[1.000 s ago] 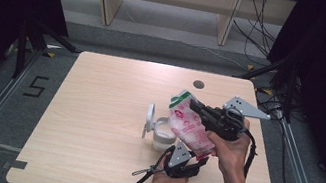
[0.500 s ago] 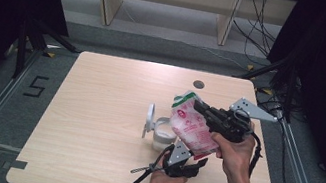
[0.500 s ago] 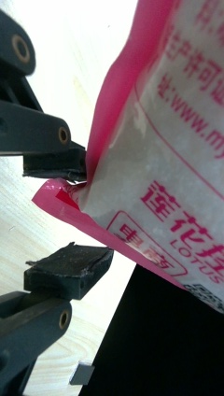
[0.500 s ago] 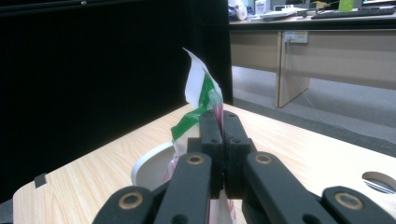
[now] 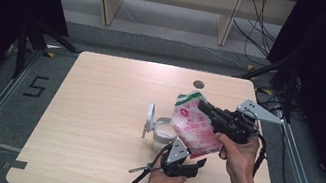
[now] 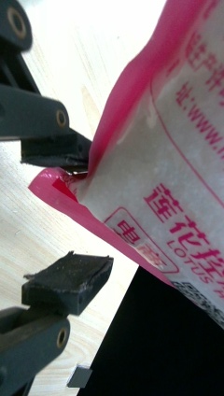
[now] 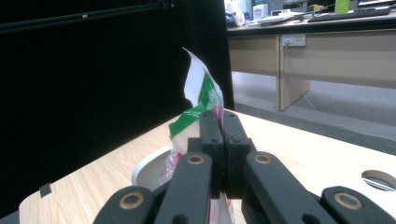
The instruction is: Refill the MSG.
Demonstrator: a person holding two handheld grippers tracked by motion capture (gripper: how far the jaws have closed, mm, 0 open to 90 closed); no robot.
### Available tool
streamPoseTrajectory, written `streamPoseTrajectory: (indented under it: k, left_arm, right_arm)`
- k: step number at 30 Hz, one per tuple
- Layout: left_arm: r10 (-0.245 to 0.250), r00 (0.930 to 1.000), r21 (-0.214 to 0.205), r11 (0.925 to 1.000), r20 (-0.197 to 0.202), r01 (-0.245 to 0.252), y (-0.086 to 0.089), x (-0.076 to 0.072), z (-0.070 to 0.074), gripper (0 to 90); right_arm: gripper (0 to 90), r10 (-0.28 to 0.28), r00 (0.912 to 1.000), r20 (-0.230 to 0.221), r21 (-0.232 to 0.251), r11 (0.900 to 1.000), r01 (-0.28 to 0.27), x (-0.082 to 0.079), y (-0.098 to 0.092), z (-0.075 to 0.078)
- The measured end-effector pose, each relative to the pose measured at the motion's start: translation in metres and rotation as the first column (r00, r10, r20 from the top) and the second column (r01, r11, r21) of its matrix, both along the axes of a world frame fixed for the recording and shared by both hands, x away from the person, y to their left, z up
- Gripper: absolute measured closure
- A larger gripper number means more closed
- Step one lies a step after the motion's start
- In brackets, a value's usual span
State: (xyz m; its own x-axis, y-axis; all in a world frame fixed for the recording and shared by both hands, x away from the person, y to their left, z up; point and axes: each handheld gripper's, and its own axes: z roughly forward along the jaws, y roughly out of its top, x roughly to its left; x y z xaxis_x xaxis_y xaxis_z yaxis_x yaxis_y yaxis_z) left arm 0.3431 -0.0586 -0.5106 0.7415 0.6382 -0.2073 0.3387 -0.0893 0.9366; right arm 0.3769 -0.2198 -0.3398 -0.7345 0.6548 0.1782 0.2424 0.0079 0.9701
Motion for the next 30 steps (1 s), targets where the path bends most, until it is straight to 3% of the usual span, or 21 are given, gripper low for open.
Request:
streamPoseTrajectory:
  k: [2,9,10,11,14,15,17,22,24,25,30]
  left_arm:
    - [0.015,0.9998,0.011,0.9998,-0.016,-0.015,0.002,-0.001,0.002,42.1]
    - [0.039,0.9989,0.021,0.999,-0.026,-0.039,0.008,-0.005,0.006,34.3]
    - [0.035,0.9991,0.012,0.9993,-0.024,-0.035,0.009,-0.006,0.005,33.4]
    - [0.043,0.9987,0.014,0.999,-0.026,-0.043,0.009,-0.008,0.005,32.9]
    - [0.022,0.9989,-0.011,0.9997,-0.041,-0.023,0.011,-0.013,0.003,33.0]
    - [0.026,0.999,0.021,0.9995,-0.035,-0.025,0.013,-0.014,0.003,33.3]
    - [-0.002,0.999,0.011,0.9999,-0.044,0.002,0.013,-0.018,0.003,34.0]
    - [-0.041,0.9991,0.03,0.9987,-0.006,0.041,0.018,-0.028,0.011,34.6]
    - [-0.031,0.9995,0.041,0.9987,0.004,0.031,0.021,-0.031,0.016,34.4]
    - [-0.036,0.9992,0.034,0.9988,0.016,0.035,0.023,-0.032,0.017,34.3]
    - [-0.02,0.999,0.041,0.999,0.04,0.018,0.037,-0.037,0.022,34.3]
  right_arm:
    - [90.0,0.004,0.9996,-0.028,0.03,0.9996,-0.004,-0.001,-0.001,-0.001]
    - [90.0,-0.013,0.9999,-0.005,0.024,0.9996,0.013,-0.001,-0.008,0.0]
    - [90.0,-0.01,0.9997,-0.021,0.036,0.9993,0.01,-0.001,-0.008,0.0]
    - [90.0,-0.015,0.9998,-0.009,0.044,0.9989,0.016,-0.001,-0.008,0.0]
    - [90.0,-0.013,0.9998,-0.014,0.042,0.999,0.014,-0.002,-0.01,-0.001]
    - [90.0,-0.032,0.9995,0.0,0.037,0.9988,0.032,-0.001,-0.012,-0.001]
    - [90.0,-0.032,0.9993,-0.02,0.035,0.9989,0.032,-0.001,-0.015,-0.001]
    - [90.0,-0.054,0.9984,-0.018,0.032,0.998,0.055,0.001,-0.021,-0.007]
    - [90.0,-0.063,0.9972,-0.04,0.036,0.9973,0.064,0.001,-0.023,-0.009]
    - [90.0,-0.063,0.9977,-0.024,0.032,0.9975,0.064,0.003,-0.025,-0.011]
    - [90.0,-0.065,0.9971,-0.041,0.018,0.9977,0.065,0.005,-0.027,-0.018]
